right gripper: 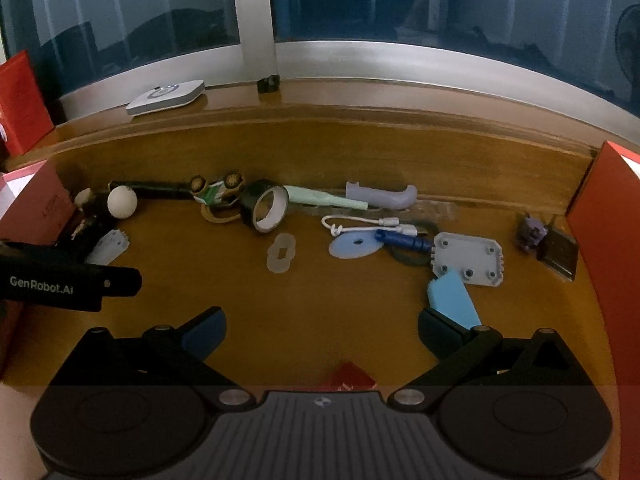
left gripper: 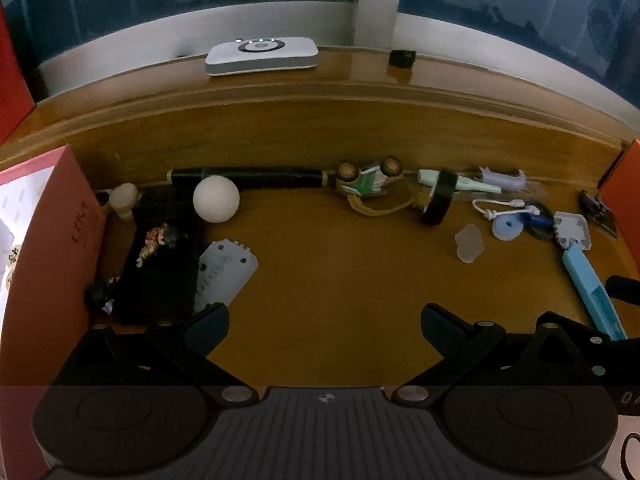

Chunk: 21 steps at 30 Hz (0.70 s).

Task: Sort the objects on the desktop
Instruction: 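Grasp the white ping-pong ball with the left tool while the right tool reaches toward the black tape roll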

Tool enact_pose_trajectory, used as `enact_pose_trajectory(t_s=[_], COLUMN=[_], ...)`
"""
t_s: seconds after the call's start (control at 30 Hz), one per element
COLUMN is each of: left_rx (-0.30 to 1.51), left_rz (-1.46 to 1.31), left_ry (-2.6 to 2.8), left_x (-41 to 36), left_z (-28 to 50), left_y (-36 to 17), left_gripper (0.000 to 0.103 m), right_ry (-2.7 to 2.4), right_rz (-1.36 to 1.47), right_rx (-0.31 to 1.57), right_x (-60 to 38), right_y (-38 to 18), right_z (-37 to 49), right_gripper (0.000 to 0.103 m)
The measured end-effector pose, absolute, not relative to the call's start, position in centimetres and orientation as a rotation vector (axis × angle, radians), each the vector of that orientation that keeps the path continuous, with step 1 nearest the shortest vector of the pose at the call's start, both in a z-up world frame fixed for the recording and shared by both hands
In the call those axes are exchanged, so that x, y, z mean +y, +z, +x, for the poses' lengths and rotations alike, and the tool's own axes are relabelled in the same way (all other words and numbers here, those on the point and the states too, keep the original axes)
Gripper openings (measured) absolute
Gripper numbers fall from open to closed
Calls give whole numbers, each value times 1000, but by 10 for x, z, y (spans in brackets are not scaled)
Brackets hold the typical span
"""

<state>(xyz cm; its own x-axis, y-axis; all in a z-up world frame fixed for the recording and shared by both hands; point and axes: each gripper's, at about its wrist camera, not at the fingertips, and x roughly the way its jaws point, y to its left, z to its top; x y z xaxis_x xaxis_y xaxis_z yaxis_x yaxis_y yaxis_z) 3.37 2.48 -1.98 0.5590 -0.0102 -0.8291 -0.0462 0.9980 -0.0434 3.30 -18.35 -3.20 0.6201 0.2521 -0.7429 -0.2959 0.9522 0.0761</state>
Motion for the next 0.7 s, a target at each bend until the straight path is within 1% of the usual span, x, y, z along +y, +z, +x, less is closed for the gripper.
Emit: enact_pose_trajectory(t_s=[0.7], left_rx=[975], left_rz=[-51], left_ry=[69], left_x=[57], left_z=[86], left_y=[-37], left_gripper=[103], right_ry=[338], right_rz=[-96], right_rx=[861], right_x=[-153], right_y=[-44], right_z=[81], right_gripper=[103])
